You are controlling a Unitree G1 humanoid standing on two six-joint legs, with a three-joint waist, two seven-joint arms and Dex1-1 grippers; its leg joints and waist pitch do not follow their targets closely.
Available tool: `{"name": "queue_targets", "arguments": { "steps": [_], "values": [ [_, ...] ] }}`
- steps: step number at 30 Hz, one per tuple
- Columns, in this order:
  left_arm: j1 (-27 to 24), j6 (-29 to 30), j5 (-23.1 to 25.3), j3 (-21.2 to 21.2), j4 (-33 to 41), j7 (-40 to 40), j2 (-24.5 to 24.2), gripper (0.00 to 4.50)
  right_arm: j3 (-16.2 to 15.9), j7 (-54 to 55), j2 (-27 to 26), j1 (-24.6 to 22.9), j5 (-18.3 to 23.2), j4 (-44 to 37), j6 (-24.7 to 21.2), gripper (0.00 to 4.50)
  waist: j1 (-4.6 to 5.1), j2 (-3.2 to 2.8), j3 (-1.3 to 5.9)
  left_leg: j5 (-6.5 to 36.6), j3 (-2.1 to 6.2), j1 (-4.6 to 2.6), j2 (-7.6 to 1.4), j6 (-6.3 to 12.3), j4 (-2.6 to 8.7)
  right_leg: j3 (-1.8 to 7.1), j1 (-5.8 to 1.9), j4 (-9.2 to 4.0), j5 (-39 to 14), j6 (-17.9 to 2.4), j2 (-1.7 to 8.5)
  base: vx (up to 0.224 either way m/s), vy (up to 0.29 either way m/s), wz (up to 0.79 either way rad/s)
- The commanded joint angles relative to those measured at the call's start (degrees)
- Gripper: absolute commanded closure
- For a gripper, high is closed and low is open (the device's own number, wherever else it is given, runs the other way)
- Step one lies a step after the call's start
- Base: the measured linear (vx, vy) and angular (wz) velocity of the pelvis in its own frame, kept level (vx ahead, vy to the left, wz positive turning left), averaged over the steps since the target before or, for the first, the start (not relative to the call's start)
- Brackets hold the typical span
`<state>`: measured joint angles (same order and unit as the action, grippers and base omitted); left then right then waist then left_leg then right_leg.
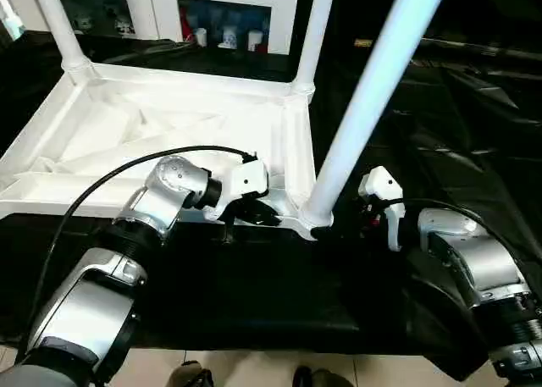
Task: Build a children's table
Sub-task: Rotate leg to tighten
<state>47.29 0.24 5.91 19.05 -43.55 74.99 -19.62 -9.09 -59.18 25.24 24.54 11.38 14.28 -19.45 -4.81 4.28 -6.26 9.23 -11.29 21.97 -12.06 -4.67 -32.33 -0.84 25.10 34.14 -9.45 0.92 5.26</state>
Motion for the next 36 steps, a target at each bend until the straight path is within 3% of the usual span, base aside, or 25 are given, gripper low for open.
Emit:
{"name": "queue_targets", "arguments": {
  "steps": [1,9,23,33,36],
  "values": [
    [-1.69,1.74,0.46,2.32,0.18,0.06,1.55,4.46,-1.76,-0.43,-1.39,0.94,-0.04,0.12,1.6,0.78,-0.17,0.09,4.1,6.93,-0.23,-1.04,-0.64,5.5,2.82,0.97,-3.66,-2.18,0.12,-16.67,1.7,0.0,0.0,0.0],
    [-2.04,2.12,0.63,2.04,0.27,-0.83,2.34,4.46,-1.76,1.27,-2.71,2.48,-1.37,3.15,3.29,0.78,-0.27,0.15,3.9,7.74,-0.24,-1.12,-0.61,5.4,2.9,0.97,-3.52,-2.41,-2.06,-15.96,1.65,0.0,0.0,0.0],
    [-2.77,2.53,0.94,1.5,0.91,-1.18,1.08,4.5,-1.56,1.25,-3.37,3.89,-2.08,6.93,5.72,1.91,-0.19,0.0,3.95,7.7,-0.15,-1.01,-0.55,5.43,2.89,0.93,-3.59,-2.33,-2.11,-15.92,1.63,0.0,0.0,0.0],
    [-3.13,3.41,0.67,1.36,1.63,-0.92,0.75,4.5,-0.82,2.09,-4.88,3.69,-1.03,7.59,5.13,1.98,0.19,-0.15,3.79,8.64,-0.14,-1.05,-0.57,5.01,2.99,0.96,-3.46,-2.49,-2.92,-15.85,1.61,0.0,0.0,0.0],
    [-2.71,7.34,0.68,-0.09,1.55,-6.03,2.54,4.5,0.57,10.24,-7.63,4.27,-3.0,11.14,4.55,1.98,0.59,-0.33,3.6,10.08,-0.1,-1.0,-0.61,3.76,3.25,0.95,-3.22,-2.8,-5.22,-15.94,1.67,0.0,0.0,0.0]
  ]
}}
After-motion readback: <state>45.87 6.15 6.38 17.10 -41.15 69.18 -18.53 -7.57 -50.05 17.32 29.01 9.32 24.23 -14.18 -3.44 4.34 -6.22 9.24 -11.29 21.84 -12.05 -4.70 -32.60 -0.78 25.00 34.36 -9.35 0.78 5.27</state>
